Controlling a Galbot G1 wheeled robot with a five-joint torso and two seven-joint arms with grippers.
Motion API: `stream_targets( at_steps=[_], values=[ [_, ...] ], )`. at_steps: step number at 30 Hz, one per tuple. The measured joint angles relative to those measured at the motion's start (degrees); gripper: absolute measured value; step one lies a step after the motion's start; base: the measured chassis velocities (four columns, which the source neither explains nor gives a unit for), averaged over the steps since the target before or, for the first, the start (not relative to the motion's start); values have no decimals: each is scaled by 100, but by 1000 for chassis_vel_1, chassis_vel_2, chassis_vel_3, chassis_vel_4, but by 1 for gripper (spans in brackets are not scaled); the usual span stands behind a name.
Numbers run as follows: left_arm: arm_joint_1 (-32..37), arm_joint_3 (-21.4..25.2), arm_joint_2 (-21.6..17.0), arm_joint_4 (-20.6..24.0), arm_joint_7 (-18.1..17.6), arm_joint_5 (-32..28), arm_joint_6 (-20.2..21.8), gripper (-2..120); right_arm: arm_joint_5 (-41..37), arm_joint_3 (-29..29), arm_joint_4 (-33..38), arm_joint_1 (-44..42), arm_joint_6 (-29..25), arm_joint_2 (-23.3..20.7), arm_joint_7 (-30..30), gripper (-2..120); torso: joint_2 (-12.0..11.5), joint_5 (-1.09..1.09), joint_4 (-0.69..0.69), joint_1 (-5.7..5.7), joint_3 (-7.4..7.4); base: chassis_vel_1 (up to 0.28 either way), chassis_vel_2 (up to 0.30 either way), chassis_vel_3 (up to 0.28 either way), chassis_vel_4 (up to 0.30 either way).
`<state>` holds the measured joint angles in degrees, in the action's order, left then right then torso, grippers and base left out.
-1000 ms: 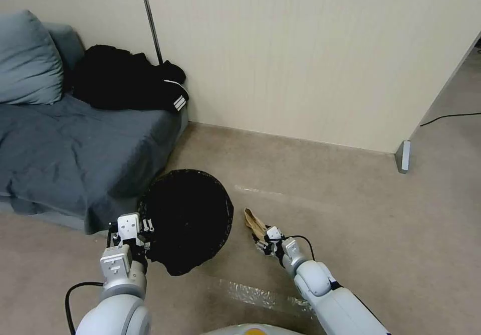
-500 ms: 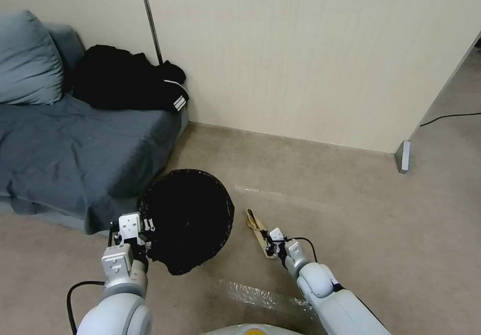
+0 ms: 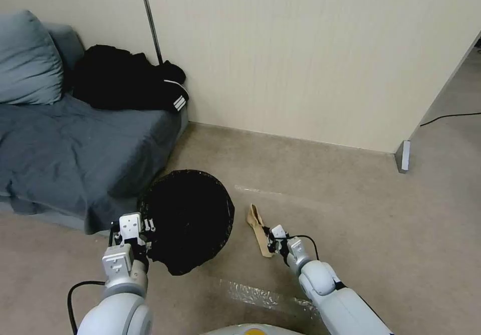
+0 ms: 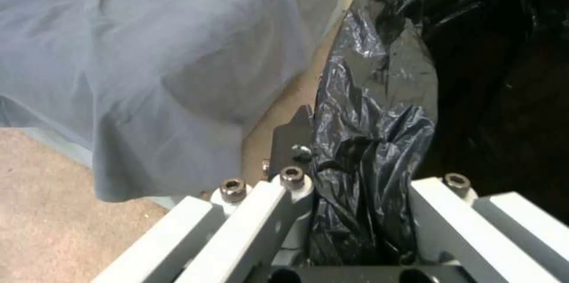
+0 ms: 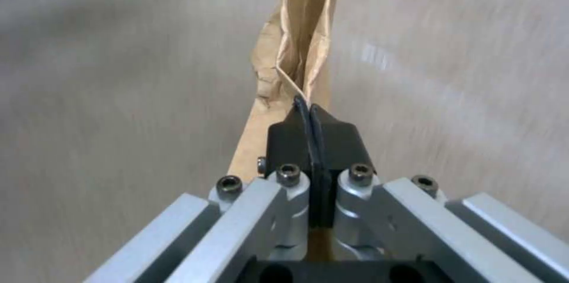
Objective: Pick up the trash bin, then pick up the garbage from the floor and place it into the trash bin.
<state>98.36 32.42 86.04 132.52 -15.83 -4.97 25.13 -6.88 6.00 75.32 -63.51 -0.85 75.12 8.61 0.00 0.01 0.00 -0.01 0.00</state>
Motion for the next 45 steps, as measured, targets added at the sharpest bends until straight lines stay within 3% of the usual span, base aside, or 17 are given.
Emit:
stream_targets(
  at_steps=[3, 9, 10, 13, 21, 23, 27, 30, 45],
  values=[
    [-4, 6, -3, -1, 0, -8, 5, 3, -81, 175, 565, -126, -14, -29, 0, 0, 0, -1, 0, 0, 0, 0, 0, 0, 0],
    [-2, 7, -5, -12, 0, -16, 15, 3, -303, 704, 2344, -547, -79, -120, 90, 0, 0, -1, -1, 0, 0, 0, 0, 0, 0],
    [-2, 7, -5, -12, 0, -16, 15, 3, -303, 704, 2344, -547, -79, -120, 90, 0, 0, -1, -1, 0, 0, 0, 0, 0, 0],
    [2, 7, -17, -10, 0, -16, 23, 3, -673, 908, 3395, -790, -294, -206, 311, 0, 0, -1, -1, 0, 0, 0, 0, 0, 0],
    [-5, -12, -22, -22, -1, -17, 24, 3, -1391, 803, 4540, -980, -832, -348, 1054, 0, 0, -2, -1, 0, -1, 0, 0, 0, 0],
    [-10, -40, -18, -30, -4, -16, 23, 3, -1608, 370, 4833, -1068, -925, -460, 1219, 0, 0, -2, 0, 0, -1, 0, 0, 0, 0],
    [-9, -65, -14, -28, -6, -13, 22, 3, -1635, 4, 4827, -1071, -976, -529, 1208, 0, 0, -1, 0, 1, -1, 0, 0, 0, 0],
    [-5, -79, -11, -14, -8, -11, 21, 3, -1331, -534, 4370, -940, -1095, -598, 1091, 0, 0, -1, 0, 1, 0, 0, 0, 0, 0],
    [13, -112, 8, 13, -19, 2, 20, 3, -756, -1181, 3123, -631, -1320, -407, 889, 0, 0, -1, 0, 0, 0, 0, 0, 0, 0]
  ],
)
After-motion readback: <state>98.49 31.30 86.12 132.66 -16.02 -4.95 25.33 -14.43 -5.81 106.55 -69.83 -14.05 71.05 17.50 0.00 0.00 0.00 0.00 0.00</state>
